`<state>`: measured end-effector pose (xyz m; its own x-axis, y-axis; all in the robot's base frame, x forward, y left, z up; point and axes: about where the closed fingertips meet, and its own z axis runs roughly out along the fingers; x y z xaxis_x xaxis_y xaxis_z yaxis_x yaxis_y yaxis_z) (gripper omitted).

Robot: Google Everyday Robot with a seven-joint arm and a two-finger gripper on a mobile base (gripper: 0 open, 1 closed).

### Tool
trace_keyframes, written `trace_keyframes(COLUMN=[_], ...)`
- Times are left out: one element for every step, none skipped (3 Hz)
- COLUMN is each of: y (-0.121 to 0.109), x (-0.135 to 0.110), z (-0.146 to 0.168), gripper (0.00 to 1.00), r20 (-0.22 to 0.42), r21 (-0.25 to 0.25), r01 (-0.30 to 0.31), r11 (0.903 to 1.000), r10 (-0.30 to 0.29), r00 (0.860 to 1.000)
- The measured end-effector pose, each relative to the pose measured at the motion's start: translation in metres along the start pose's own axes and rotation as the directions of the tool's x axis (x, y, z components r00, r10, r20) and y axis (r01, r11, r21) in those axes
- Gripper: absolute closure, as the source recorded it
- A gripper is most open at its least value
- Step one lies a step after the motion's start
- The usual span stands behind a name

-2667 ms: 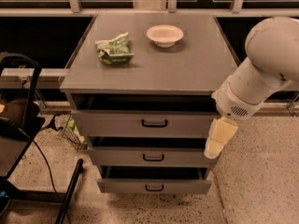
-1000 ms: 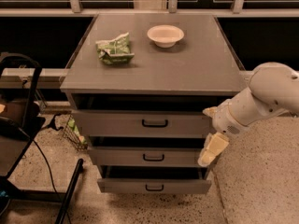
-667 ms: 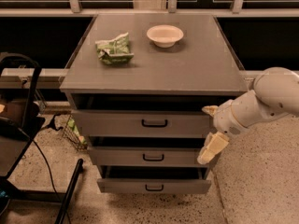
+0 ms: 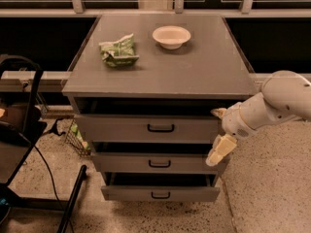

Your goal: Open top drawer

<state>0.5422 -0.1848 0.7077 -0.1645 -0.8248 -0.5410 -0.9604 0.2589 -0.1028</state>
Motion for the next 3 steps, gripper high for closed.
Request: trace_keyframes(y=[-0.018, -0.033, -0.045], x=[0.005, 0.006, 0.006], z=[0.007, 0.015, 0.028], gripper=[0.00, 0.00, 0.00], r20=[0.006, 0.017, 0.020], r21=[0.019, 0.041, 0.041], r01=[0.008, 0.028, 0.047], r11=[0.9998, 0.9988, 0.9981], r10=[-0.008, -0.028, -0.048], r00=[1.000, 0.999, 0.999])
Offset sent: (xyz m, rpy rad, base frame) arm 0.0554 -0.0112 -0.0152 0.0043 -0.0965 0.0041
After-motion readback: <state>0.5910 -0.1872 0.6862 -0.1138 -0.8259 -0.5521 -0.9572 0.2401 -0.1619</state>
